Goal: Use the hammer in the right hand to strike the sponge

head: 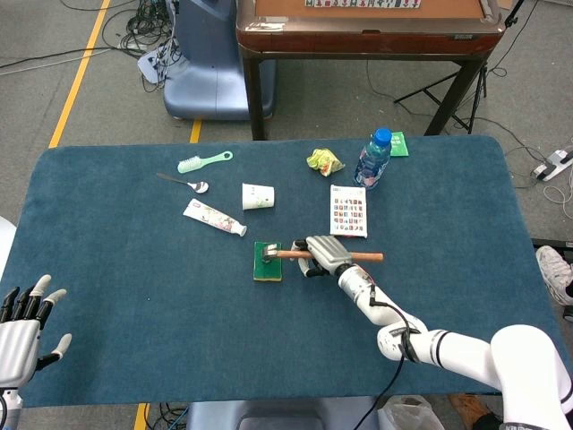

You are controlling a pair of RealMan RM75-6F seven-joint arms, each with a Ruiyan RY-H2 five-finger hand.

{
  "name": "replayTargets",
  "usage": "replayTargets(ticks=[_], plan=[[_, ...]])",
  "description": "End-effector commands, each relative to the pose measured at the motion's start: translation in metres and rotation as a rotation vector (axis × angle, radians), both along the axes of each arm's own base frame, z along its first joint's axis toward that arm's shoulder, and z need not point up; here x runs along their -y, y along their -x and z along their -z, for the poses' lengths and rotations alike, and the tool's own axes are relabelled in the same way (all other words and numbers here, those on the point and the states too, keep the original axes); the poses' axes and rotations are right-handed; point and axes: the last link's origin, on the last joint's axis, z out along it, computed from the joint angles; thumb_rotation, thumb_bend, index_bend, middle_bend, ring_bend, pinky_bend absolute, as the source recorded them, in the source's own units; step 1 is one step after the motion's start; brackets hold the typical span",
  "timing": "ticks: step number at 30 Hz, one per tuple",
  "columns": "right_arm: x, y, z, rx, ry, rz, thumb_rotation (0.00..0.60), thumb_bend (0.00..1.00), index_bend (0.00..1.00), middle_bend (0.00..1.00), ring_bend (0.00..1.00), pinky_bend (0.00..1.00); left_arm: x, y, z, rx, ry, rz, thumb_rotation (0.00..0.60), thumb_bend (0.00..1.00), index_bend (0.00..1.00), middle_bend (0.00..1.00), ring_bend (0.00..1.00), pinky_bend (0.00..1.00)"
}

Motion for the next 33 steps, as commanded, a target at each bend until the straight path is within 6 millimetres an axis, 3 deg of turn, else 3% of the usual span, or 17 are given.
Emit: replayTargets(ticks=[1,6,13,24,29,33], plan=[[0.000,-0.011,-0.025,0.081,0.049,-0.017,0.600,0.90,0.72,0.91,0.83,0.95,0.000,-0.001,0.000,0.002,-0.002,0.004,0.600,0.24,0.20,0.07,0.08,0.01],[-0.004,-0.010,-0.055,0.127,0.090,-0.023,0.600,0.90,0.72,0.91,0.83,0.95,-0.002,-0.002,0.002,0.001,0.005,0.010,0.600,0.24,0.20,0.07,0.08,0.01],[-0.015,0.019,-0.076,0.098,0.126,-0.010,0.600,0.90,0.72,0.91,0.83,0.95,-0.005,-0.005,0.003,0.007,0.003,0.024,0.600,0.24,0.20,0.07,0.08,0.01],[-0.027,0.075,-0.067,-0.017,0.118,0.050,0.600,0.89,0.72,0.85,0.79,0.94,-0.006,-0.010,0.006,0.005,0.015,0.032,0.600,0.24,0.20,0.07,0.08,0.01],[-0.025,0.093,-0.051,-0.076,0.123,0.056,0.600,0.87,0.72,0.83,0.77,0.84,-0.006,-0.010,0.007,0.005,0.016,0.031,0.600,0.24,0.20,0.07,0.08,0.01],[-0.022,0.101,-0.038,-0.074,0.138,0.070,0.600,0.83,0.70,0.78,0.70,0.75,-0.005,-0.010,0.006,0.005,0.015,0.027,0.600,0.24,0.20,0.07,0.08,0.01]])
